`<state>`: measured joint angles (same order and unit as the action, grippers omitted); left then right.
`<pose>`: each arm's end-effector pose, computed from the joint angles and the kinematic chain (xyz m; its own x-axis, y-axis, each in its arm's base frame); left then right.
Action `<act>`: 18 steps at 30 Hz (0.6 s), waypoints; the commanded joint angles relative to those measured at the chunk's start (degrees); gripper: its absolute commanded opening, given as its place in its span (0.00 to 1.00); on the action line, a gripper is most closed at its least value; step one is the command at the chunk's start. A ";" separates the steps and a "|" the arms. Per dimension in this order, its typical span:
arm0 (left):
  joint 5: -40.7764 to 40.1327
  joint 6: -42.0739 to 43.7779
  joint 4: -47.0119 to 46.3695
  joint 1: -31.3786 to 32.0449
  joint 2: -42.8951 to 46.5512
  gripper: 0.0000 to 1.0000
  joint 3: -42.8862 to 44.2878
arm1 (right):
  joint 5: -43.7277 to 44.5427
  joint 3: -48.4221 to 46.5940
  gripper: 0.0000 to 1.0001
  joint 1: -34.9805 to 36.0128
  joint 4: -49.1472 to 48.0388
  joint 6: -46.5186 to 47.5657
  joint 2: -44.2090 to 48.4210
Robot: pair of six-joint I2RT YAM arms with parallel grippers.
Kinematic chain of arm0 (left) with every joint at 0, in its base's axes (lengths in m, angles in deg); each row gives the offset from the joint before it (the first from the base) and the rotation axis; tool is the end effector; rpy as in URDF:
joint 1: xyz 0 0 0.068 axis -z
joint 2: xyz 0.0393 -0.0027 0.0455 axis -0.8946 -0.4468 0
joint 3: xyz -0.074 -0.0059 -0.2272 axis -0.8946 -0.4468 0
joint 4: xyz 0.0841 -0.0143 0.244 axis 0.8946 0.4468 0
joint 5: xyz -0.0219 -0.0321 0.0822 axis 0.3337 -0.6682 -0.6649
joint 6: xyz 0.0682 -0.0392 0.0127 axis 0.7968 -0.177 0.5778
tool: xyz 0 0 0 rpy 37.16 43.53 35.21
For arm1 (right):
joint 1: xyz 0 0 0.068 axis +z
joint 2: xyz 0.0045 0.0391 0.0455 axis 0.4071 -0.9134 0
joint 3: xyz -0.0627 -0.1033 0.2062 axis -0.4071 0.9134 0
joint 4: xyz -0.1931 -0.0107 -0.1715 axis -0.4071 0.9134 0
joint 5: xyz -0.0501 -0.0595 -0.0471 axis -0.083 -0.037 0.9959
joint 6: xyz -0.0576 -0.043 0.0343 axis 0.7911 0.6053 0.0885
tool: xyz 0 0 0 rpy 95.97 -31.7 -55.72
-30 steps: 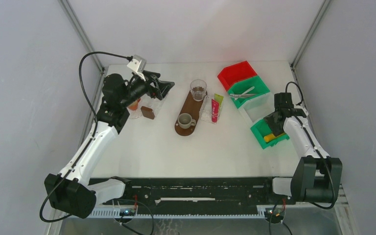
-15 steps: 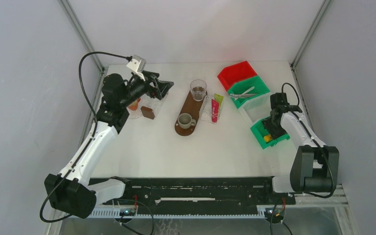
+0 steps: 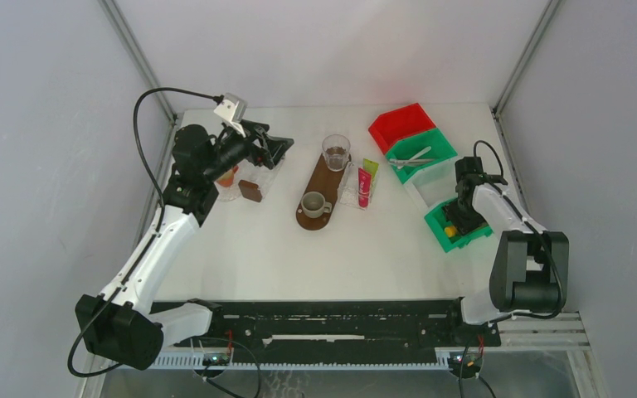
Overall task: Prepare toiletry sets of a toothbrush and toothpaste on the tray
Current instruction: Pick up the toothpaste from the storage box.
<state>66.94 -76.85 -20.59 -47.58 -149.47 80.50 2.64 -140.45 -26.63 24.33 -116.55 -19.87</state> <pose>0.2886 -0.1151 0.3637 -0.1080 -0.1127 -0.9877 0.6798 0.7166 -0.1561 0.2630 -0.0309 0.1357 -0.4479 0.8291 -0.3345 0.8761 0.4817 0.0208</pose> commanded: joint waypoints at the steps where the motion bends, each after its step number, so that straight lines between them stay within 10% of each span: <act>1: 0.07 0.98 -1.02 -0.53 1.21 0.85 1.42 | 0.25 -1.69 0.56 -0.32 -2.26 -1.71 -0.36; 18: -0.02 1.05 -0.86 -0.50 1.30 0.85 1.41 | -1.58 0.82 0.49 -1.95 -6.83 -4.62 -1.50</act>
<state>66.94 -76.85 -20.59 -47.76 -149.47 80.50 1.48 -140.12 -28.25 20.81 -119.39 -21.56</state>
